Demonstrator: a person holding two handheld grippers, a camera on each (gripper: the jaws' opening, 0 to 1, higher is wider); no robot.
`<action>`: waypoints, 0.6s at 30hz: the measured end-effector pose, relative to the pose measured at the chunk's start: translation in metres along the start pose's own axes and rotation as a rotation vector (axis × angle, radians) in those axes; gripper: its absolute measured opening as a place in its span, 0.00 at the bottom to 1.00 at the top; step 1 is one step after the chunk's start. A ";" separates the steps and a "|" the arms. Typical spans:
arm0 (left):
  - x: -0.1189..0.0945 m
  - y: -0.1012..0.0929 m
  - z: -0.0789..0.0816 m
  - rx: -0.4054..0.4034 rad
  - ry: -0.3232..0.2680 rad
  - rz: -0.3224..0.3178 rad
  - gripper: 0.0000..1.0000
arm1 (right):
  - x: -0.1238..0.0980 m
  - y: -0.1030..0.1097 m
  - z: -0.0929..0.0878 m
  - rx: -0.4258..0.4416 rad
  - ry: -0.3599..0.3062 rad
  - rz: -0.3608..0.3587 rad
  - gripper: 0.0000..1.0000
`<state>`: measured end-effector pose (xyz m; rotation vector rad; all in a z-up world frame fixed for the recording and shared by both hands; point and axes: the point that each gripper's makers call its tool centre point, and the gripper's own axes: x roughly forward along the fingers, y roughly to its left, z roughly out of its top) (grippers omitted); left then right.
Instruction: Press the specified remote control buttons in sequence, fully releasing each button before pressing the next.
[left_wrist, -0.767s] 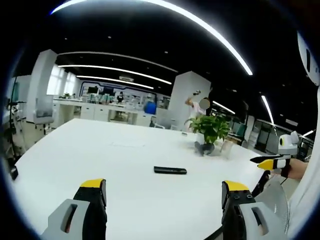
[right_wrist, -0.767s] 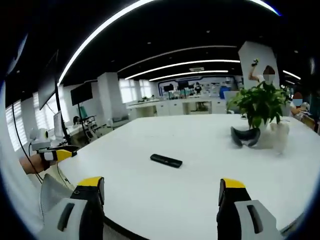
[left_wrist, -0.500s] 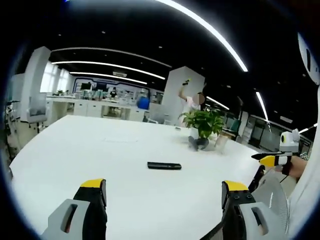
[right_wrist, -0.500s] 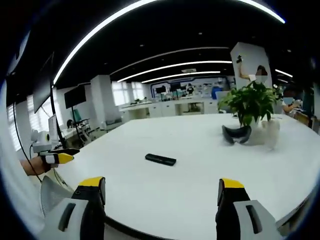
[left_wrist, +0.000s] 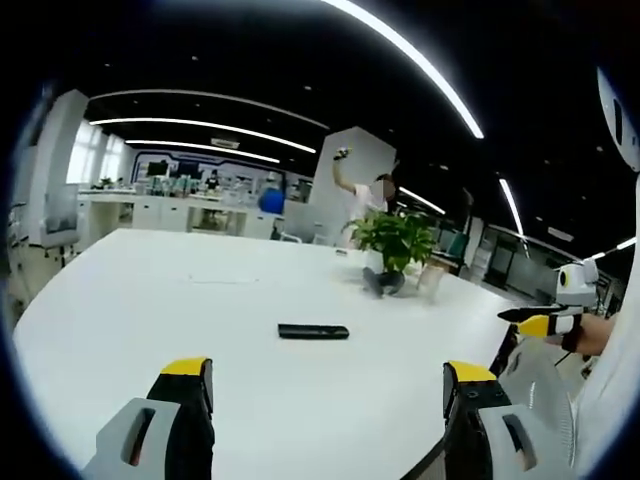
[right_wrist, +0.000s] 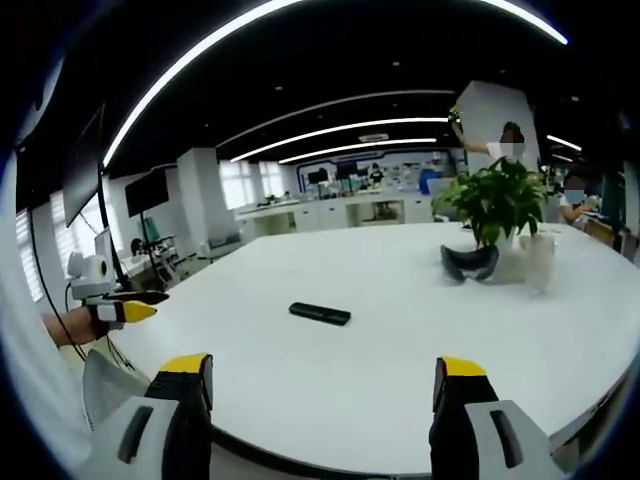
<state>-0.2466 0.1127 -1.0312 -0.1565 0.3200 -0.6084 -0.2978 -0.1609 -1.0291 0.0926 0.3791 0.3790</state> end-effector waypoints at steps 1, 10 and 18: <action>0.001 -0.001 0.000 0.001 0.003 -0.004 0.98 | -0.001 0.000 0.000 0.000 0.000 -0.002 0.90; -0.007 -0.002 -0.008 -0.010 0.016 -0.002 0.98 | -0.003 -0.003 0.000 0.003 0.007 -0.014 0.90; -0.015 0.003 -0.013 -0.035 0.018 0.027 0.98 | 0.006 0.004 0.003 -0.020 0.025 0.013 0.89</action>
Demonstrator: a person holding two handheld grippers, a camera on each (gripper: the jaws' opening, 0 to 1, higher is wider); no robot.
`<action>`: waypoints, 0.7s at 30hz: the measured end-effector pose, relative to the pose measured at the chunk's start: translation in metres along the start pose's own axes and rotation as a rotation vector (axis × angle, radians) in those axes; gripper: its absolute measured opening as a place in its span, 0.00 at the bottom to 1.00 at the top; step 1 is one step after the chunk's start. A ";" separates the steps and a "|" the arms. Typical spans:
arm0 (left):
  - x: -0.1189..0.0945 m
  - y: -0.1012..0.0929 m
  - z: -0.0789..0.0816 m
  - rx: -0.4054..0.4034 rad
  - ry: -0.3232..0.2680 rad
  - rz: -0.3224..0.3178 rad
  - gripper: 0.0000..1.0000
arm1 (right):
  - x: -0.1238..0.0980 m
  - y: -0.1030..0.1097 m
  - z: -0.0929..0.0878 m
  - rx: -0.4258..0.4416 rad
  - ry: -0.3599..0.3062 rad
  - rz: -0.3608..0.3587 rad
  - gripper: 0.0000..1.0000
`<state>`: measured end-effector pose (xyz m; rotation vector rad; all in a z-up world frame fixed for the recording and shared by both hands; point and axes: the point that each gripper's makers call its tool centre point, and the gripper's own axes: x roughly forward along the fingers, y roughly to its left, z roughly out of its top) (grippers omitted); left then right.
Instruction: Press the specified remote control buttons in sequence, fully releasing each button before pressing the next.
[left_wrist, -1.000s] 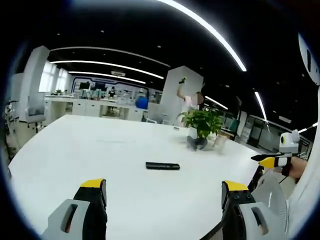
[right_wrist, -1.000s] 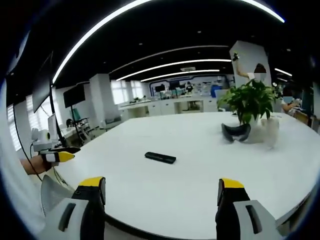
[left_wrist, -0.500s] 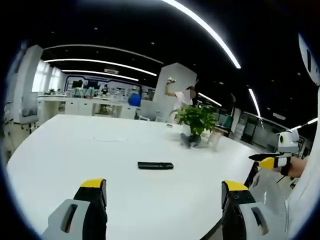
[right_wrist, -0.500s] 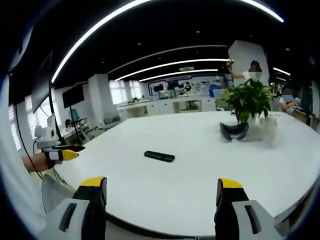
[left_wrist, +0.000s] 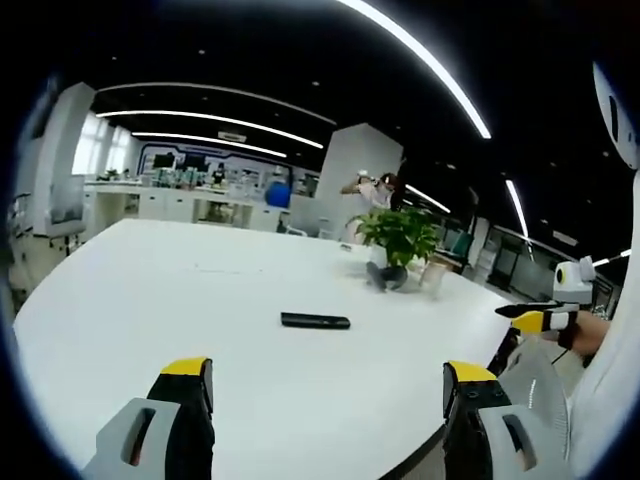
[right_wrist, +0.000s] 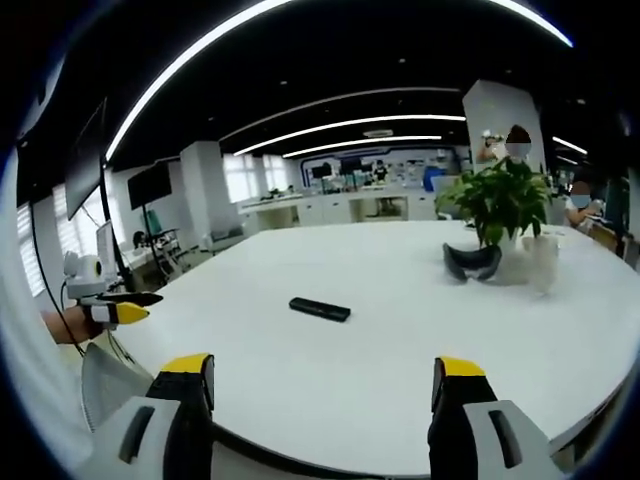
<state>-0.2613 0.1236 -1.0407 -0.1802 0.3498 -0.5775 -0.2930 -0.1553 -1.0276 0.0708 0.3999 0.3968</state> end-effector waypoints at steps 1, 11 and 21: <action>0.000 0.001 0.000 0.001 0.002 0.002 0.98 | 0.001 0.001 0.001 0.001 0.000 0.006 0.89; 0.002 -0.002 -0.005 -0.006 0.026 -0.015 0.98 | 0.003 0.000 0.000 -0.011 0.010 0.013 0.89; 0.008 -0.005 -0.014 0.022 0.066 -0.022 0.97 | 0.005 -0.014 -0.003 -0.001 0.021 -0.003 0.89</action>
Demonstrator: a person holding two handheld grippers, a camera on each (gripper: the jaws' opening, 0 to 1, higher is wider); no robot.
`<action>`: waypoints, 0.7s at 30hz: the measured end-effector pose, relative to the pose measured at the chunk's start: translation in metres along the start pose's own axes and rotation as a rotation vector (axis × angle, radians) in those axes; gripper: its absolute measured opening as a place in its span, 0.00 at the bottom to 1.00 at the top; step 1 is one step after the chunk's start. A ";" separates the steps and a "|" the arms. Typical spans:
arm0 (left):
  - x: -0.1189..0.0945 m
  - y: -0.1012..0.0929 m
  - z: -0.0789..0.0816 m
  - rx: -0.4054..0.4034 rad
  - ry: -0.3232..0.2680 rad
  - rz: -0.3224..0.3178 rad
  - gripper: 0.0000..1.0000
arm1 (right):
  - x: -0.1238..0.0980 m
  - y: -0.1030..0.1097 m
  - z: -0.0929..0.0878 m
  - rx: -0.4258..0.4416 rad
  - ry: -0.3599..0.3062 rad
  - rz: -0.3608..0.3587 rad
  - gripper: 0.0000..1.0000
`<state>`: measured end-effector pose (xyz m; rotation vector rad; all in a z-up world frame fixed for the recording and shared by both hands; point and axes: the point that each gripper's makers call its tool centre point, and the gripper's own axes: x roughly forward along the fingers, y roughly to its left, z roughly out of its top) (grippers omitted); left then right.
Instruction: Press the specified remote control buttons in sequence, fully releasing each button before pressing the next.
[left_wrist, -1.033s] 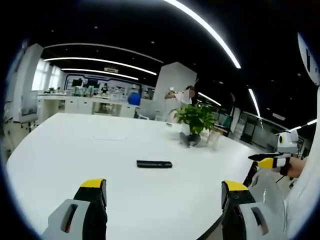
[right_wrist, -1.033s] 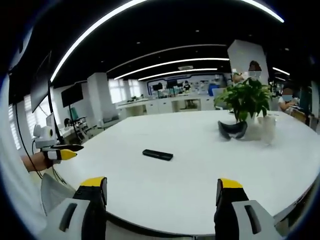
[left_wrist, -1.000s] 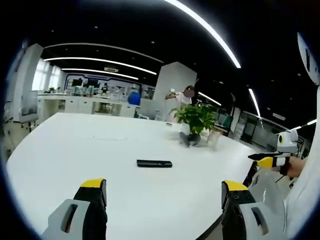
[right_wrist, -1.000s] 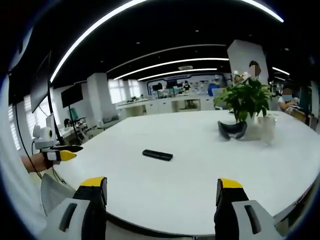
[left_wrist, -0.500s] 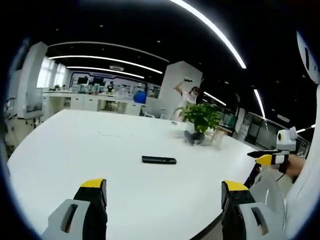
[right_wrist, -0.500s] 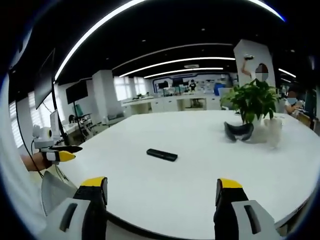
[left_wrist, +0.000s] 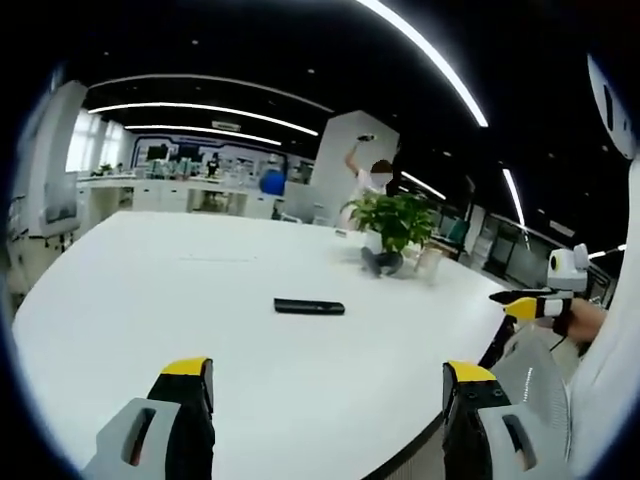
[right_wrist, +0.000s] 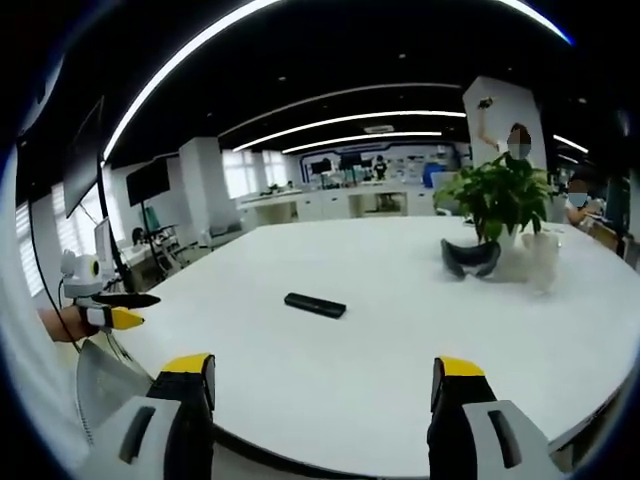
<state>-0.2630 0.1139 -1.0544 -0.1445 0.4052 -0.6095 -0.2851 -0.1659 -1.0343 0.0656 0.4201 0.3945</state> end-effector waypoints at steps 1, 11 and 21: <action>0.000 0.000 0.000 0.003 0.003 -0.001 0.97 | 0.001 0.000 0.001 -0.002 -0.003 0.002 0.89; 0.007 0.004 0.008 0.035 0.007 -0.007 0.98 | 0.018 0.004 0.002 0.007 -0.009 0.039 0.88; 0.063 0.003 -0.006 0.073 0.160 -0.137 0.98 | 0.036 -0.004 0.004 -0.007 0.002 0.071 0.87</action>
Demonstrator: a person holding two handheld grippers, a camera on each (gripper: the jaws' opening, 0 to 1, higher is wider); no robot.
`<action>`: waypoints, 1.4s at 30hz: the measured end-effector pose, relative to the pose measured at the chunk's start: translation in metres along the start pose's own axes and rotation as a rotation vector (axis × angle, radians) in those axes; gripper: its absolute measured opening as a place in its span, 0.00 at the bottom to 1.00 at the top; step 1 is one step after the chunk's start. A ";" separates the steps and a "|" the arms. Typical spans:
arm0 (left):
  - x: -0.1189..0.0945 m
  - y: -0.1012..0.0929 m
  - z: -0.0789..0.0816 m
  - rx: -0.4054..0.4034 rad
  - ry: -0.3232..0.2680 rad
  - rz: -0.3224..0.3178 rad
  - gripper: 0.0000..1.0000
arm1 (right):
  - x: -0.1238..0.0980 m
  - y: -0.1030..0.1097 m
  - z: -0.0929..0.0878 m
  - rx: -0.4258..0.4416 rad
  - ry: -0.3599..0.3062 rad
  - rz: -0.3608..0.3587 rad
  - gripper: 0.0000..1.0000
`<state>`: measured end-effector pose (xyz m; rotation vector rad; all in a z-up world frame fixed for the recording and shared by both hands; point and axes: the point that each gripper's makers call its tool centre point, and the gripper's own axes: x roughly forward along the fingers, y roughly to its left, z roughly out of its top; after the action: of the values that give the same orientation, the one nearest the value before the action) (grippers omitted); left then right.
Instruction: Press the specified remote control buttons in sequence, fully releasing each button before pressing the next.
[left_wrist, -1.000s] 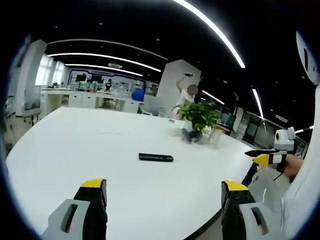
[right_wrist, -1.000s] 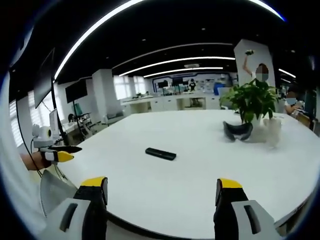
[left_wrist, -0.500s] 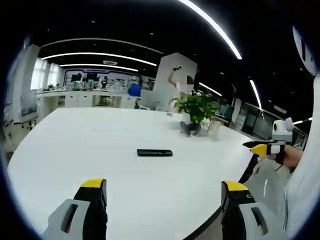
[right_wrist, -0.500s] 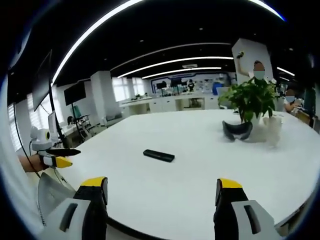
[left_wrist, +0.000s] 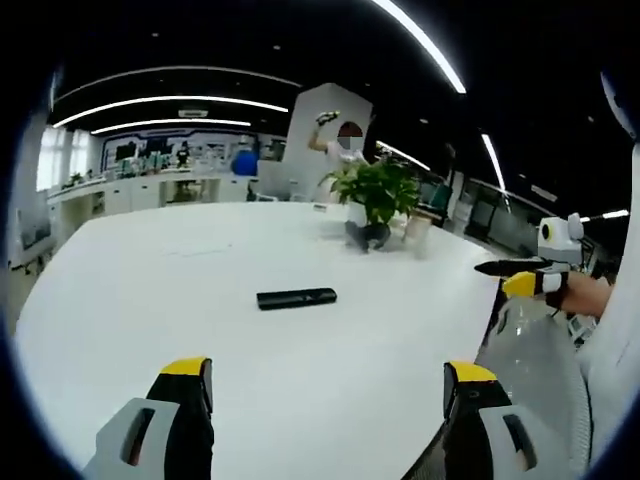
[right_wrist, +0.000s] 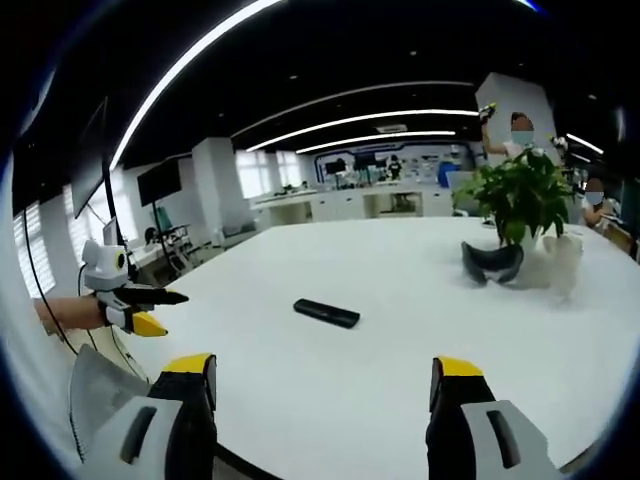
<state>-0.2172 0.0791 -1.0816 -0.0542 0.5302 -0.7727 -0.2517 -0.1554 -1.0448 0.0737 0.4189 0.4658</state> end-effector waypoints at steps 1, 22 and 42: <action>0.006 0.001 -0.001 -0.002 0.012 -0.007 0.98 | 0.000 0.000 -0.001 -0.002 0.002 0.001 0.88; 0.114 0.053 -0.017 0.373 0.482 -0.248 0.95 | -0.006 -0.030 -0.014 0.021 0.038 -0.058 0.83; 0.187 0.081 0.009 0.685 0.714 -0.406 0.89 | 0.006 -0.031 -0.014 0.021 0.081 -0.057 0.78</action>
<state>-0.0493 0.0095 -1.1745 0.7966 0.9134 -1.3473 -0.2396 -0.1808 -1.0650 0.0628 0.5040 0.4090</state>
